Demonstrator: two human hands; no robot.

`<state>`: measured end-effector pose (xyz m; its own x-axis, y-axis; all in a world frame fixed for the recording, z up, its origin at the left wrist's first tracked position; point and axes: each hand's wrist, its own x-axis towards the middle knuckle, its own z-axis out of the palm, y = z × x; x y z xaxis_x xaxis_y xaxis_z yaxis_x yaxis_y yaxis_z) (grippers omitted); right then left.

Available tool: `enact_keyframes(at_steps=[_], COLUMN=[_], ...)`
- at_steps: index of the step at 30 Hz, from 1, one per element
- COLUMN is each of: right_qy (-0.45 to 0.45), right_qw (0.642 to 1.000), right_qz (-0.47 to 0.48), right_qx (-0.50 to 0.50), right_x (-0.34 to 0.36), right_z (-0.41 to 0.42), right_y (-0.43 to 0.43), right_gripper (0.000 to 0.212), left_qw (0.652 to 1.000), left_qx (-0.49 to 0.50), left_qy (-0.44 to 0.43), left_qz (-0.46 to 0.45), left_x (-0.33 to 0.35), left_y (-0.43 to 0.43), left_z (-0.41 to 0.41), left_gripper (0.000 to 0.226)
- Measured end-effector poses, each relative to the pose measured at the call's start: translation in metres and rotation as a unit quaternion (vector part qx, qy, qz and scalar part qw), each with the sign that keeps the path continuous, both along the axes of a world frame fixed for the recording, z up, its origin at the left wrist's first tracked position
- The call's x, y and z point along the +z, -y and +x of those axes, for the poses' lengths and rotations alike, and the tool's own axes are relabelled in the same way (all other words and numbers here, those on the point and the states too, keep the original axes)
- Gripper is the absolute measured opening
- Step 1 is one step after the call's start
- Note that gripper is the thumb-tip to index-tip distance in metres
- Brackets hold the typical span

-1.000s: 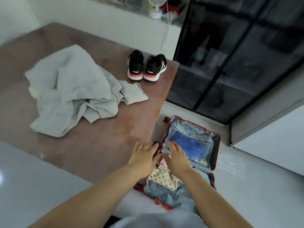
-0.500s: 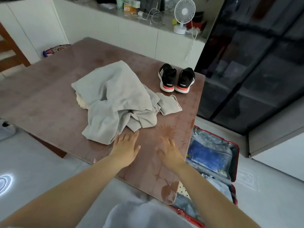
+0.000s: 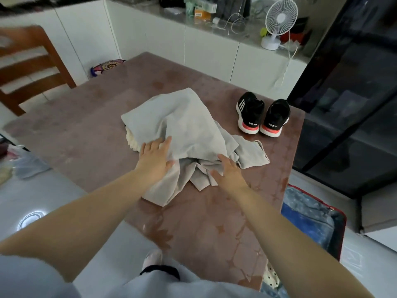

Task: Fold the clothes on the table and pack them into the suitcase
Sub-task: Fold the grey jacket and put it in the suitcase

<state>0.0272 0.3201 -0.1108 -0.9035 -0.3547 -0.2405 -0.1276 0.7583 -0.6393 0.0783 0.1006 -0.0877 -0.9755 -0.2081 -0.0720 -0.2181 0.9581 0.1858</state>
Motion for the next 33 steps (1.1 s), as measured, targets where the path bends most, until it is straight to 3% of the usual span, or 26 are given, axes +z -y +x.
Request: enact_keyframes(at_steps=[3,7,9,14,16,18,22,25,29,30,33], right_qy=[-0.020,0.014,0.026,-0.055,-0.099,-0.144,-0.206,-0.162,-0.050,-0.033,-0.026], right_qw=[0.999,0.988,0.984,0.965,0.954,0.943,0.925,0.947,0.978,0.982,0.990], right_qz=[-0.002,0.006,0.025,-0.103,-0.141,-0.151,-0.121,-0.077,-0.031,-0.020,0.008], right_qx=[-0.041,-0.152,-0.175,-0.233,-0.245,-0.261,-0.295,-0.267,-0.202,-0.187,-0.141], right_x=[0.007,0.008,0.005,0.047,0.069,0.085,0.096,0.067,0.000,-0.011,-0.018], right_z=[-0.023,-0.040,-0.043,-0.065,-0.059,-0.048,-0.027,-0.003,0.053,0.064,0.078], right_y=[0.028,0.054,0.057,0.057,0.049,0.039,0.015,0.007,0.006,0.004,0.000], right_gripper=[0.065,0.069,0.058,0.008,0.012,0.016,0.004,0.009,0.022,0.025,0.031], left_qw=[0.999,0.997,0.993,0.962,0.949,0.934,0.916,0.927,0.919,0.918,0.924], left_qx=[0.007,-0.042,-0.086,-0.138,-0.171,-0.205,-0.252,-0.288,-0.335,-0.339,-0.319], left_qy=[-0.031,-0.049,-0.071,-0.208,-0.242,-0.263,-0.264,-0.186,-0.132,-0.138,-0.189], left_qz=[0.026,0.046,0.036,0.110,0.112,0.128,0.165,0.155,0.163,0.152,0.089], left_x=[-0.001,-0.003,-0.008,0.026,0.050,0.069,0.083,0.060,-0.005,-0.019,-0.047], left_y=[0.027,0.061,0.074,0.116,0.116,0.105,0.078,0.070,0.084,0.087,0.089], left_z=[-0.018,-0.043,-0.054,-0.110,-0.134,-0.151,-0.161,-0.147,-0.093,-0.079,-0.038], left_gripper=[0.065,0.036,0.022,0.021,0.028,0.019,0.015,0.024,0.073,0.074,0.048])
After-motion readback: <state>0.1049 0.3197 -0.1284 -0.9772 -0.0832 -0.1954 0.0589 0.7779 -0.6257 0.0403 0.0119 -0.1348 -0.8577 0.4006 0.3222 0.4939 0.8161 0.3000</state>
